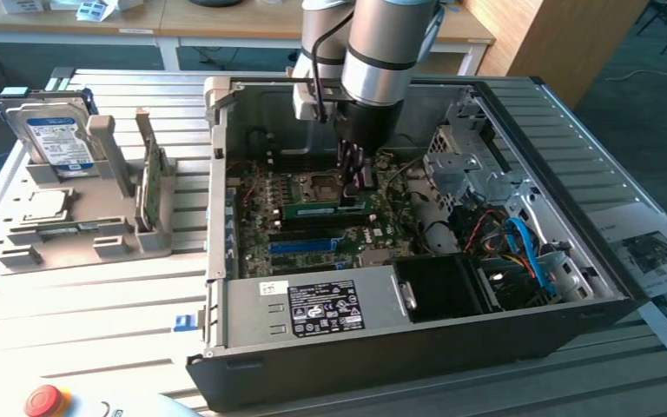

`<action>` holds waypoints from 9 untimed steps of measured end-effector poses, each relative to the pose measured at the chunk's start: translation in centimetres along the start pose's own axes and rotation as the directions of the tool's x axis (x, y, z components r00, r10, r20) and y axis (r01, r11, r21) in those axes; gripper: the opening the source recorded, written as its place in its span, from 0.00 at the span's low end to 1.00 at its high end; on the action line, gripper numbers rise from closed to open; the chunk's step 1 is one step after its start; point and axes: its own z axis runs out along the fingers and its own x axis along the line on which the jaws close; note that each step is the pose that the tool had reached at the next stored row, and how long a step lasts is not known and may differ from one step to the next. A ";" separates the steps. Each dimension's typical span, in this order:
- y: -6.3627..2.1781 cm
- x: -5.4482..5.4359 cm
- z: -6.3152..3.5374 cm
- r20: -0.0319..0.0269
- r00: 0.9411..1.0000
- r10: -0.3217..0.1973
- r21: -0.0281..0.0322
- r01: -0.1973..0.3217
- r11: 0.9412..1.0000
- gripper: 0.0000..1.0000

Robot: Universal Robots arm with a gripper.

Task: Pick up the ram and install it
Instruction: 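Insert the ram into the slot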

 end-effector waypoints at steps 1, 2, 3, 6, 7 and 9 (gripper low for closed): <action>0.02 0.0 0.00 0.000 1.000 0.000 0.002 0.000 1.000 0.12; 0.03 0.0 0.00 0.000 1.000 0.001 0.005 -0.001 1.000 0.12; 0.03 0.0 0.00 0.000 1.000 0.001 0.007 -0.001 1.000 0.12; 0.05 0.0 0.00 0.000 1.000 0.002 0.012 -0.002 1.000 0.12; 0.05 0.0 0.00 0.000 1.000 0.002 0.014 -0.002 1.000 0.12; 0.07 0.0 0.00 0.000 1.000 0.004 0.016 -0.004 1.000 0.12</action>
